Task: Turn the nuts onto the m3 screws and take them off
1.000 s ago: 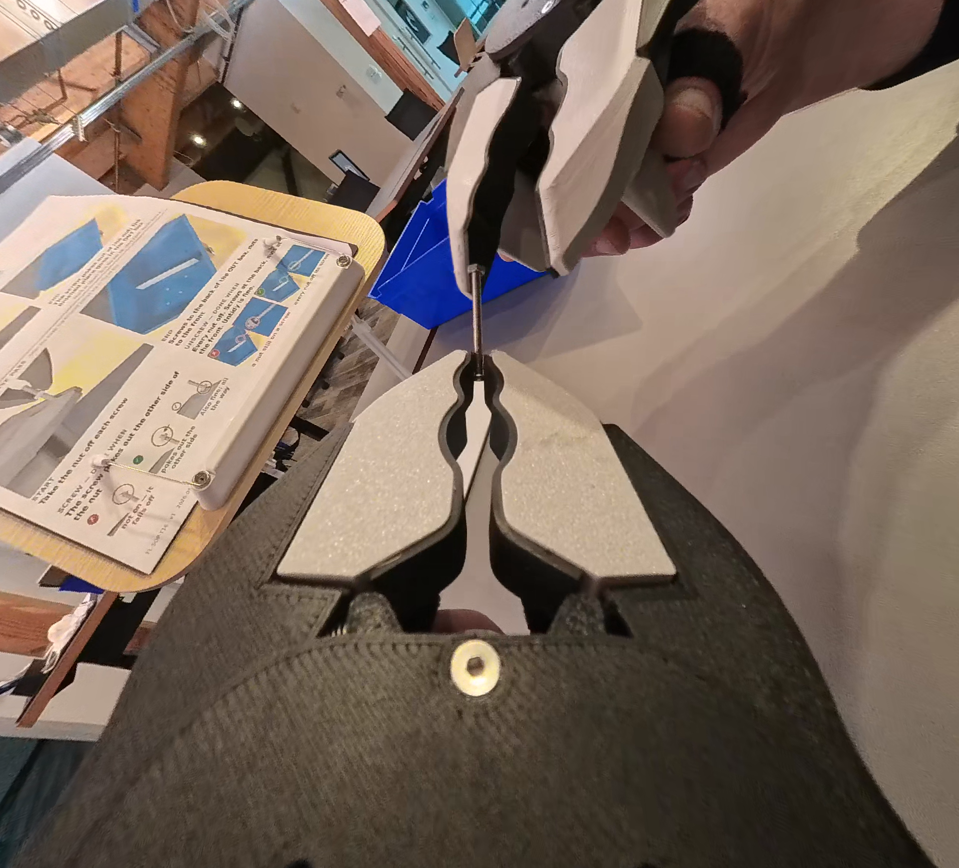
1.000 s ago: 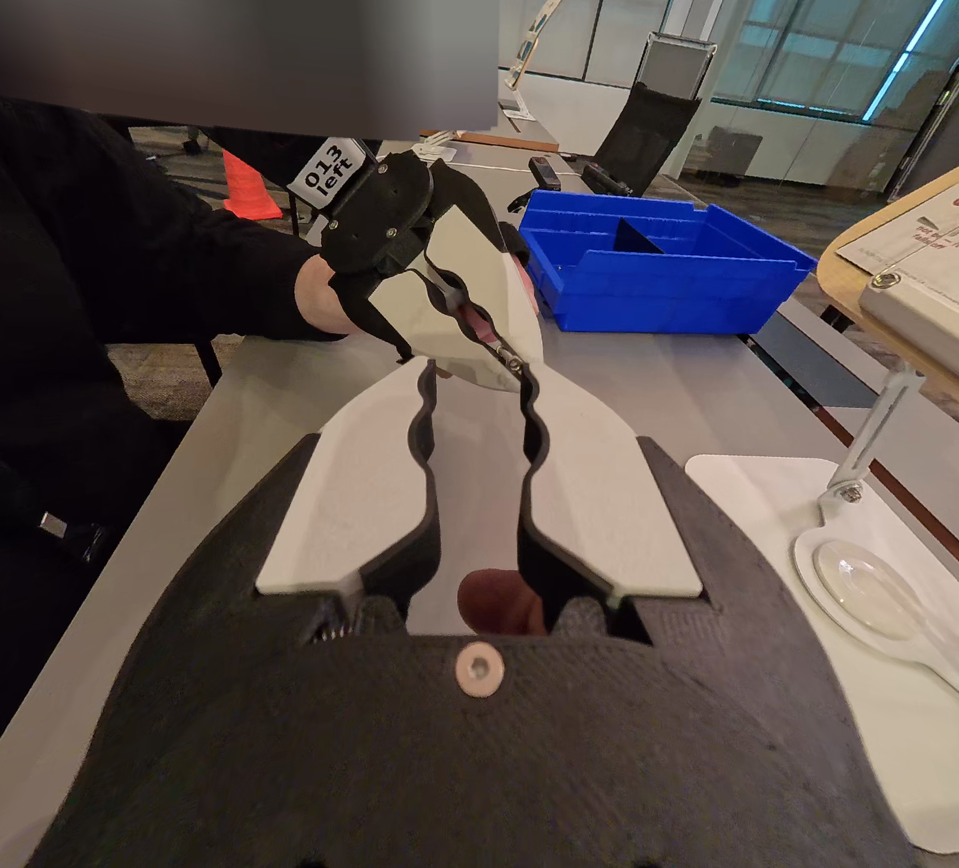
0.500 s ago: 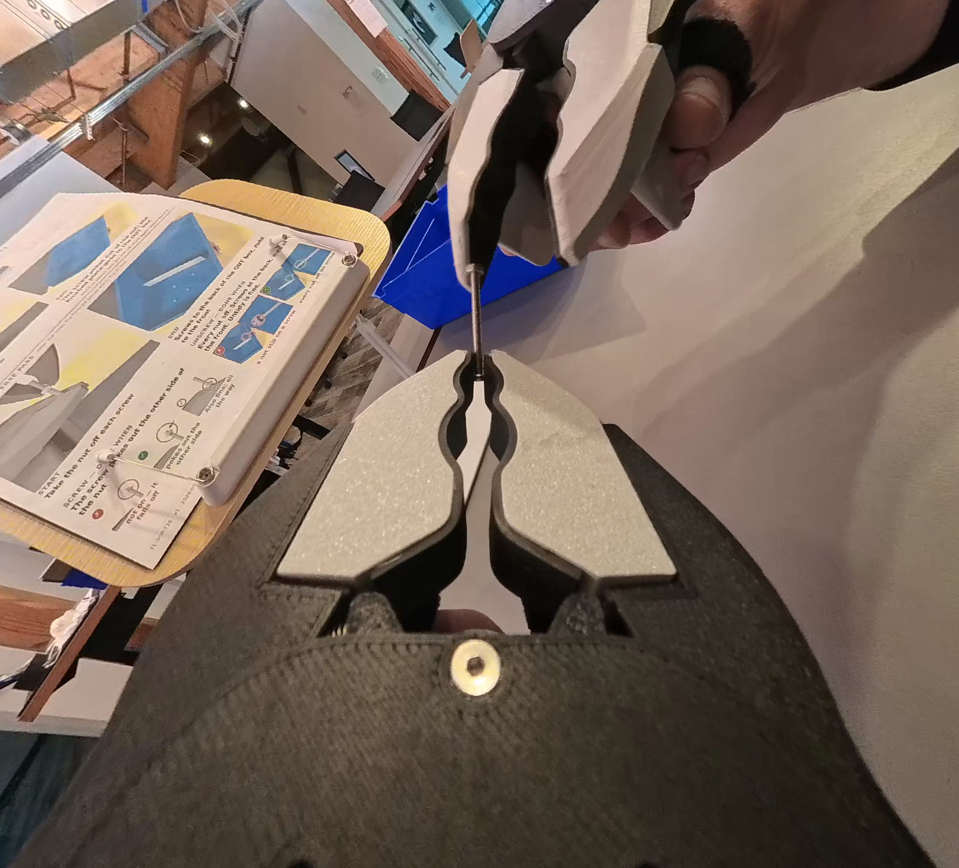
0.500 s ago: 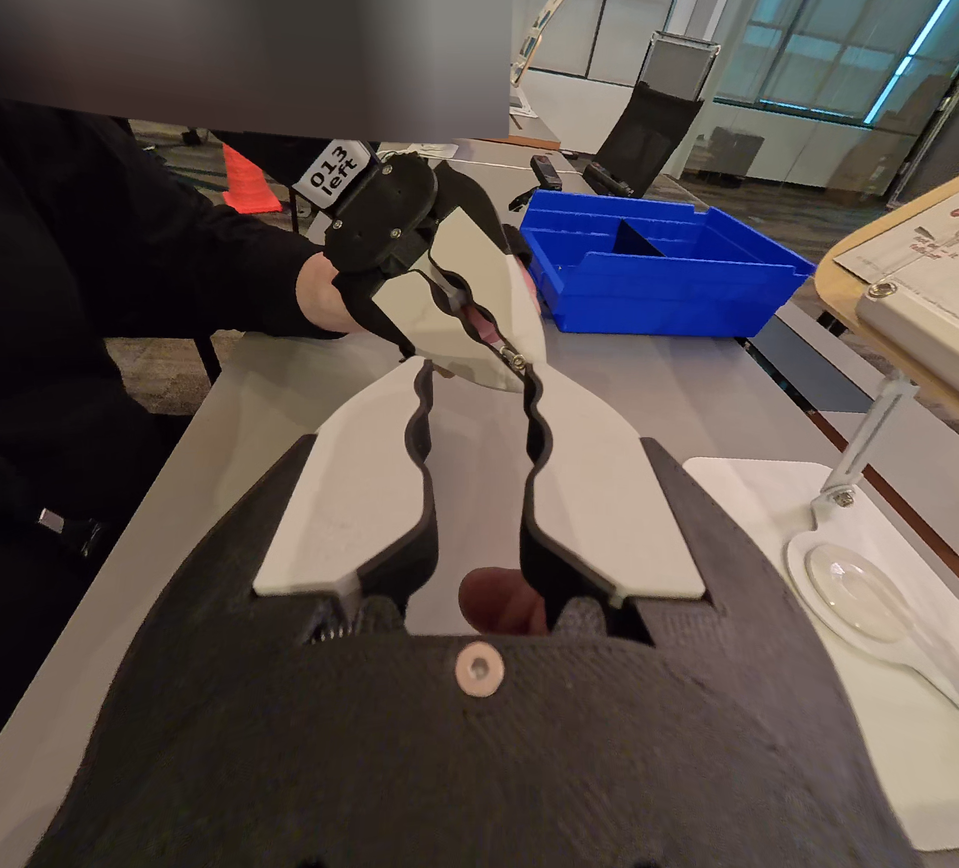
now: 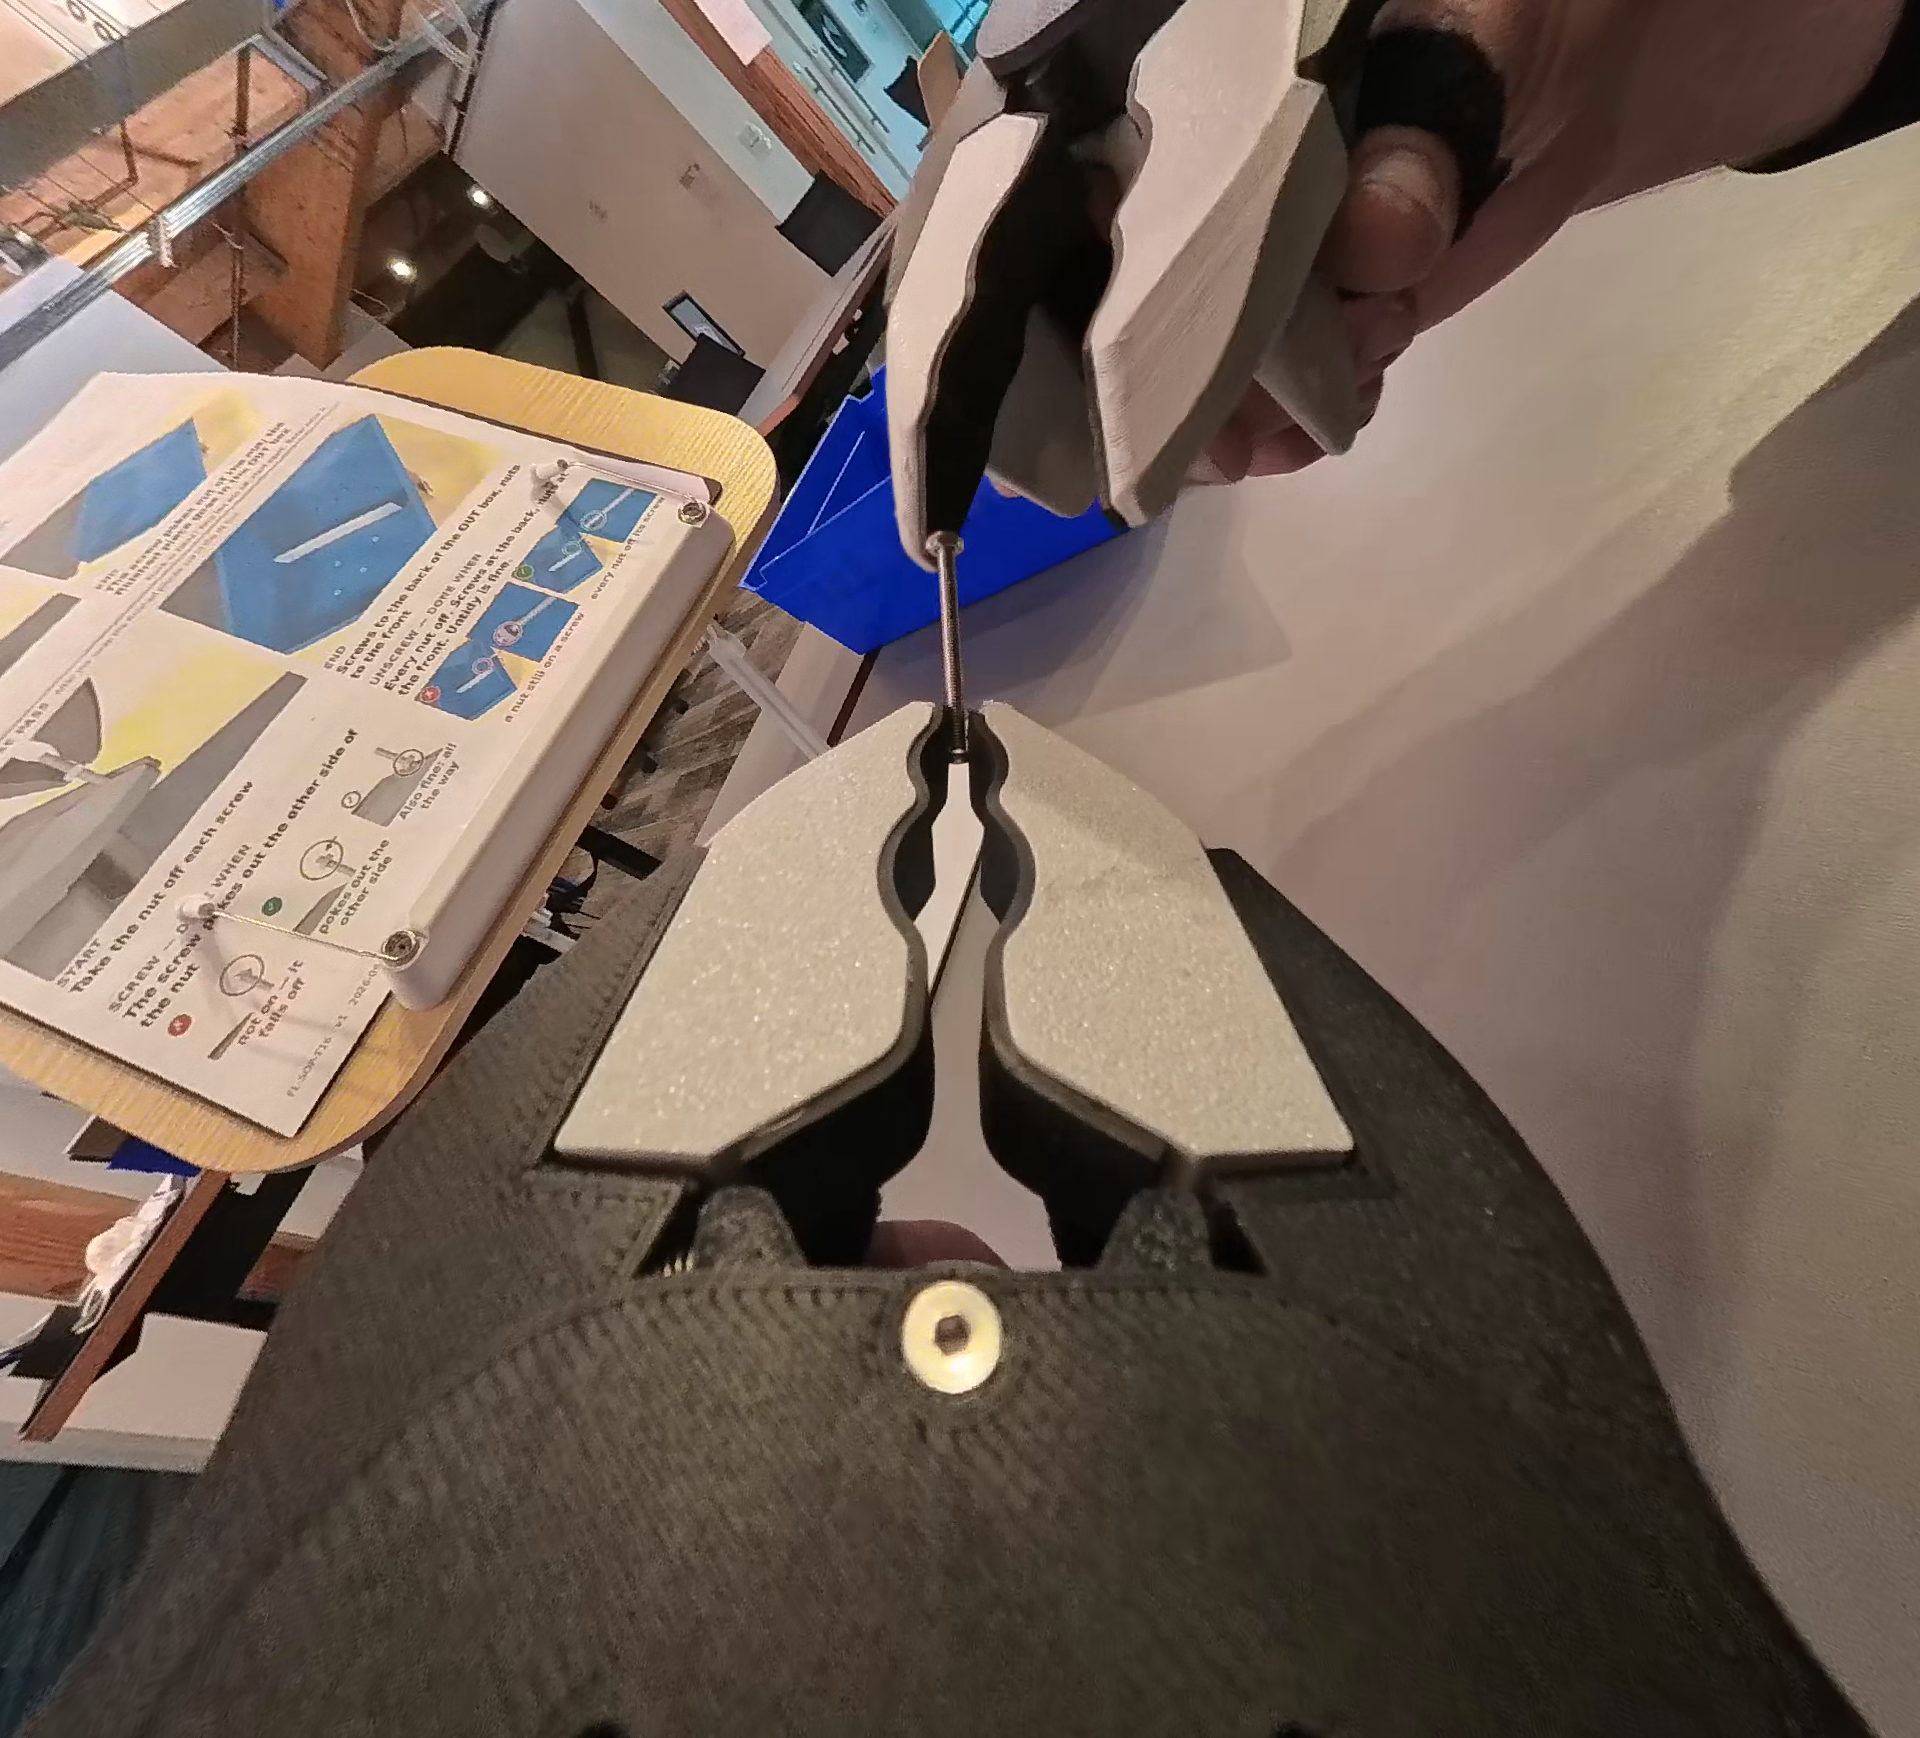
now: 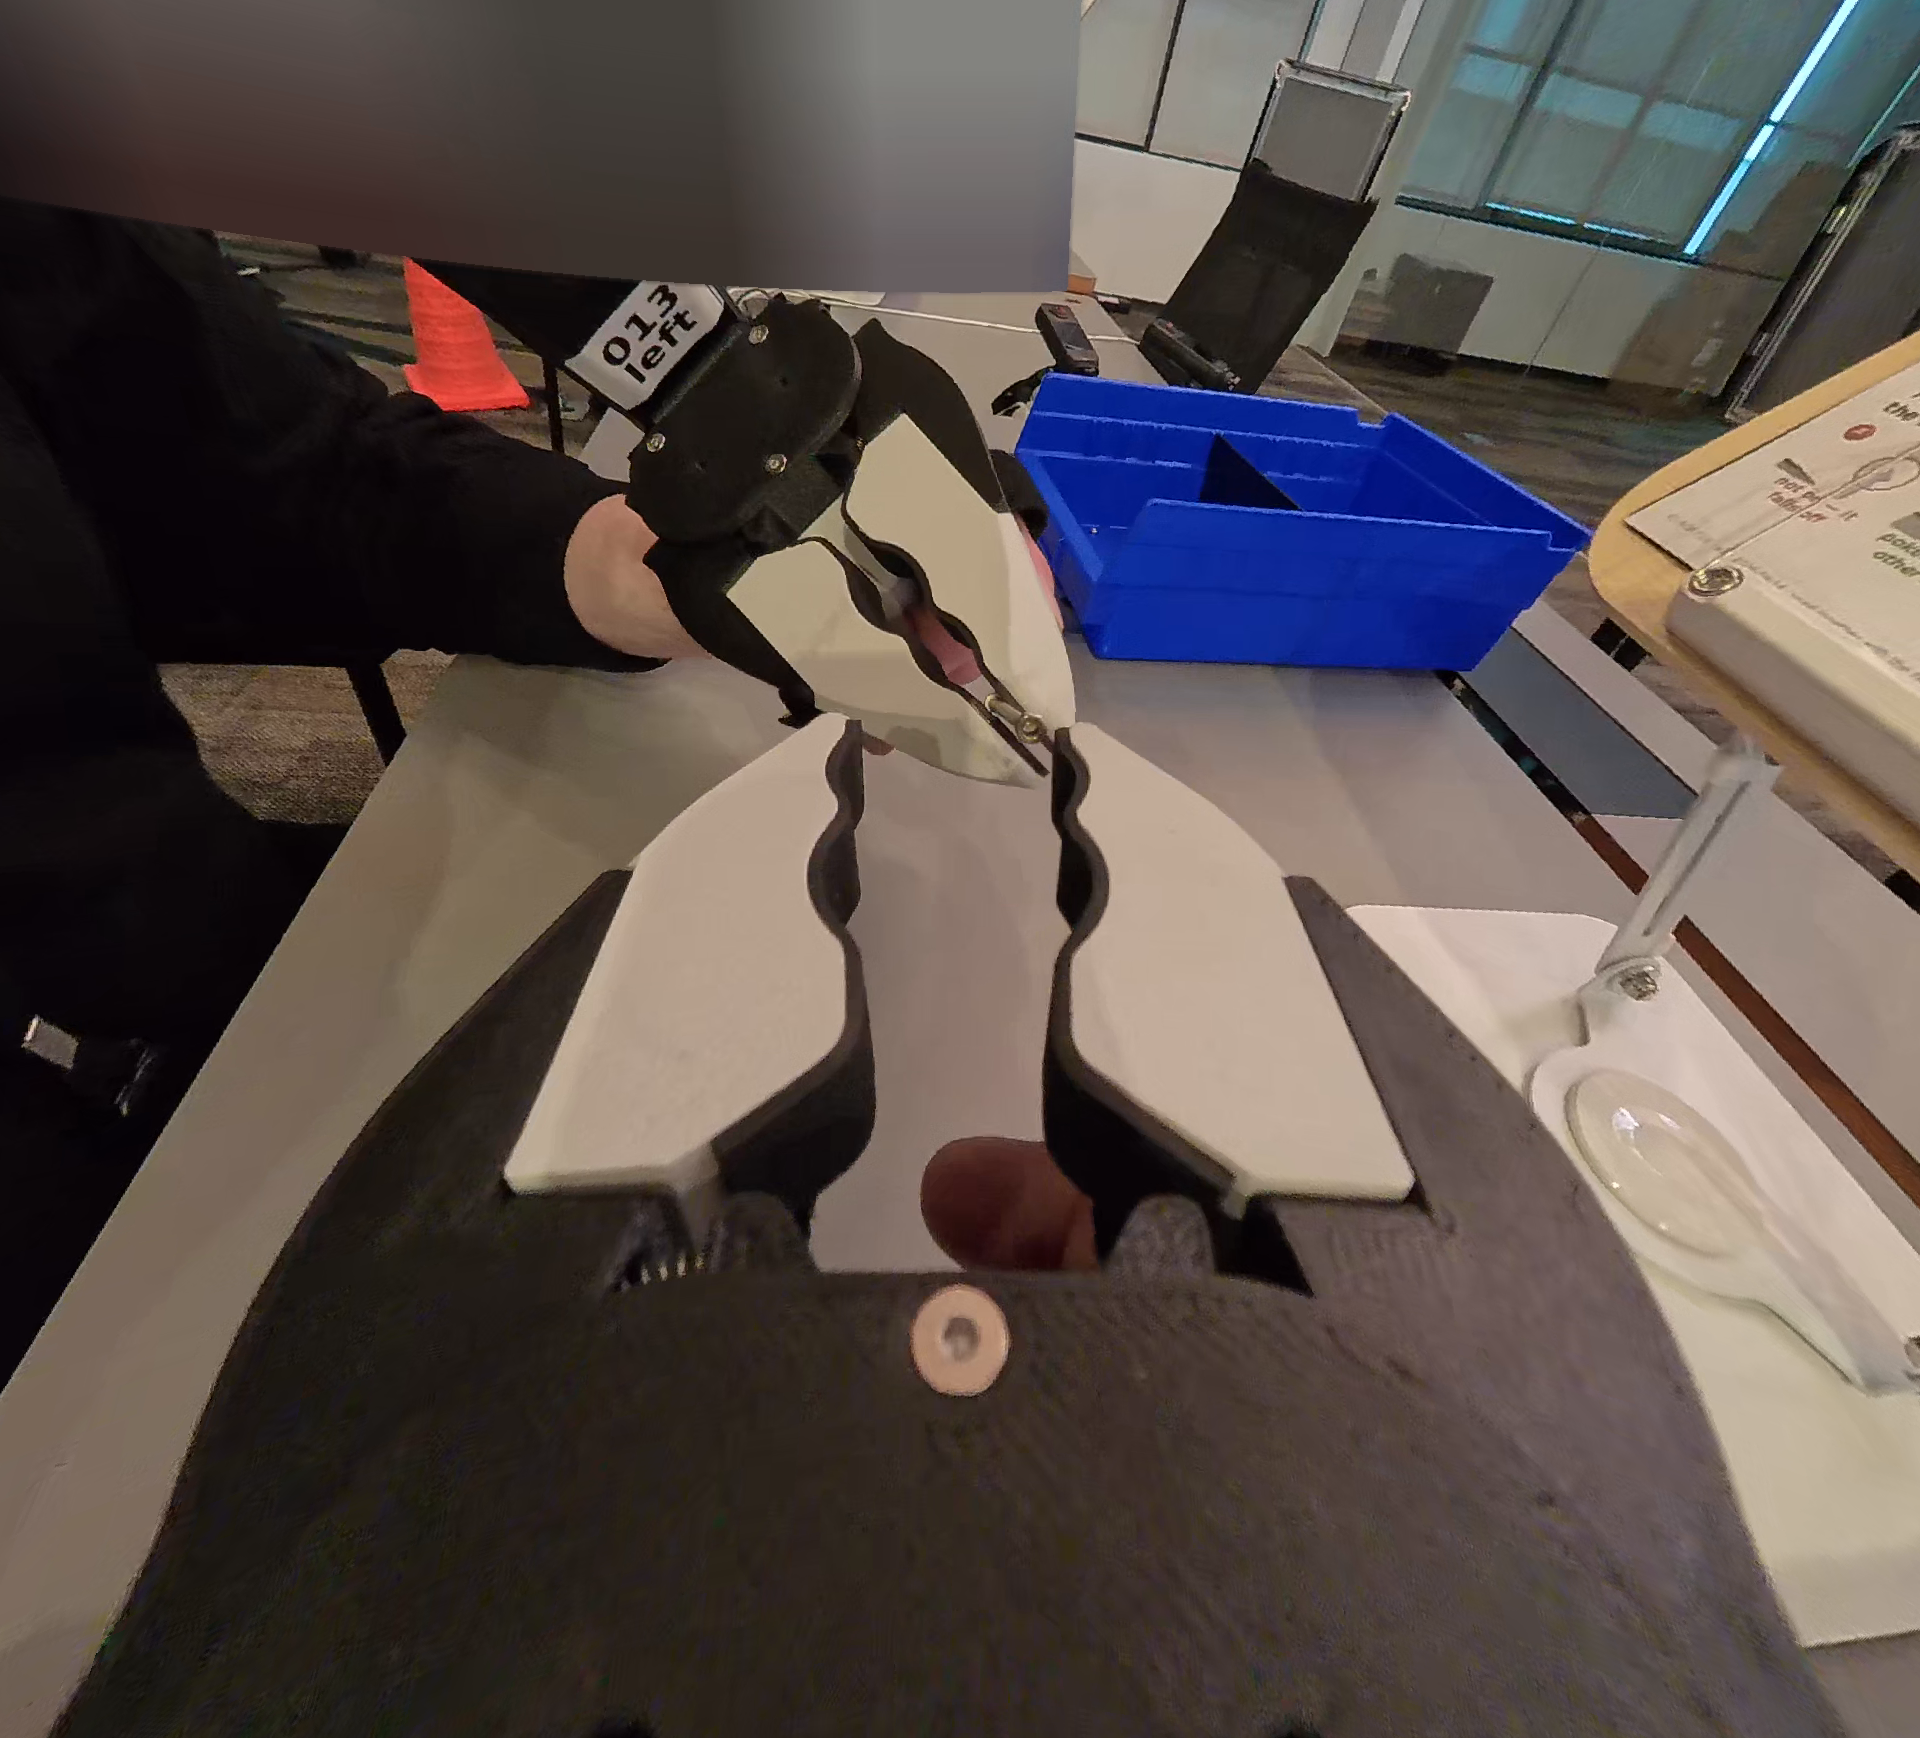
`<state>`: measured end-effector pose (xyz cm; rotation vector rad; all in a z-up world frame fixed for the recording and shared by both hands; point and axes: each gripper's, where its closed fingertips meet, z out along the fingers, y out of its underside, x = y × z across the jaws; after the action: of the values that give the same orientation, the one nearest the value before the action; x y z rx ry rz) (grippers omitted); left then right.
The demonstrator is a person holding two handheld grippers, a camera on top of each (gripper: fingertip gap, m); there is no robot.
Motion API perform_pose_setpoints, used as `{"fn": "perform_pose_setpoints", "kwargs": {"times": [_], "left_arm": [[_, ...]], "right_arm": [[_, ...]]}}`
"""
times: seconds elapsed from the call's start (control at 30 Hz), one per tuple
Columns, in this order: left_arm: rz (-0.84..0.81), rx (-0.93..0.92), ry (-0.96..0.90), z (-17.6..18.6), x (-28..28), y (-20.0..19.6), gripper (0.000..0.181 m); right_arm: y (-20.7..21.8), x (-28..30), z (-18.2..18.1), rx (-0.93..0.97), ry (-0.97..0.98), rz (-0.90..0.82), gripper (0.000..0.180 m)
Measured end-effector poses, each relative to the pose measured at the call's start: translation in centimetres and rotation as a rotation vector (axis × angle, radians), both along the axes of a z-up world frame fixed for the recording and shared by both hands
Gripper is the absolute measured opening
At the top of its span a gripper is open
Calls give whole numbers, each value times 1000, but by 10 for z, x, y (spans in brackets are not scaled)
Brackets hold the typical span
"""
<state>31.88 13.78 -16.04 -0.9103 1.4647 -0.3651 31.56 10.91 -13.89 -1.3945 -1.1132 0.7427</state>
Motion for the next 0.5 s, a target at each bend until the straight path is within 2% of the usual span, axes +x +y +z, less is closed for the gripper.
{"fn": "perform_pose_setpoints", "kwargs": {"times": [0.13, 0.23, 0.5], "left_arm": [[6, -1, 4, -1, 0, 1, 3], [14, -5, 0, -1, 0, 3, 3], [10, -10, 1, -2, 1, 3, 3]], "right_arm": [[-2, -2, -2, -3, -9, 11, 33], [-5, -2, -6, -14, -24, 36, 23], [3, 3, 1, 9, -2, -16, 32]]}}
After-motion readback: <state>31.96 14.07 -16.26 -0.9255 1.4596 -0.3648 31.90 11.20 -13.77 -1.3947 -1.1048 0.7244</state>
